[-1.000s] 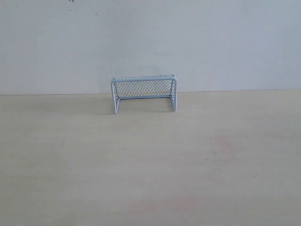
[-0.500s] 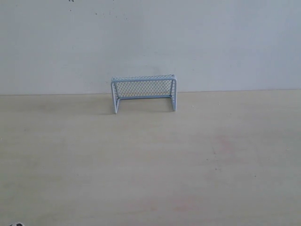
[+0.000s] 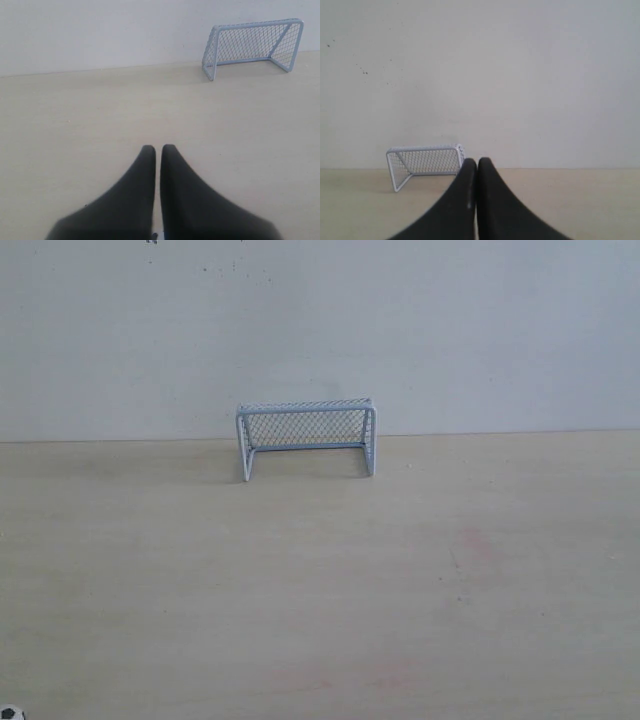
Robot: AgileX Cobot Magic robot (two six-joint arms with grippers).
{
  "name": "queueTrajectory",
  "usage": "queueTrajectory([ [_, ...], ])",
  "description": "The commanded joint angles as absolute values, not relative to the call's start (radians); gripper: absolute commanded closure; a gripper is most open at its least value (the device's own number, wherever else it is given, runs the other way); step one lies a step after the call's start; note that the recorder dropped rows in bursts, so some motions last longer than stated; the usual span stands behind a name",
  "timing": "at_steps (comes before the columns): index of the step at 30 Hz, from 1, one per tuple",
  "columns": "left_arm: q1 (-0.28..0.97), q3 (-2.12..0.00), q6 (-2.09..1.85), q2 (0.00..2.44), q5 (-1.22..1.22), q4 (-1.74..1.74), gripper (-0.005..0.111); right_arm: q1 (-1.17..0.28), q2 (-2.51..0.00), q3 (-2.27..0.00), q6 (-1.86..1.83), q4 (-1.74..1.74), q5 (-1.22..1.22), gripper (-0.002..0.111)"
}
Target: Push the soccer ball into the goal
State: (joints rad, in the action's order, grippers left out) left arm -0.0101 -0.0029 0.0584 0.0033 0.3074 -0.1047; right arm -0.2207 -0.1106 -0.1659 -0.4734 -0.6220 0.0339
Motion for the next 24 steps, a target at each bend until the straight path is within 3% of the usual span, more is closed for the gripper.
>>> queueTrajectory([
  [1, -0.013, 0.000, 0.056, 0.000, 0.307, -0.106, 0.102, -0.218, -0.060, -0.161, -0.489, -0.619, 0.035, 0.109],
  [7, -0.013, 0.000, 0.056, 0.000, 0.307, -0.106, 0.102, -0.211, -0.013, -0.161, -0.559, -0.617, 0.035, 0.109],
  [15, -0.013, 0.000, 0.056, 0.000, 0.307, -0.106, 0.102, -0.092, 0.000, -0.063, -0.598, -0.617, 0.026, 0.109],
  [24, -0.013, 0.000, 0.056, 0.000, 0.307, -0.106, 0.102, -0.091, 0.000, 0.000, -0.548, -0.623, 0.093, 0.109],
])
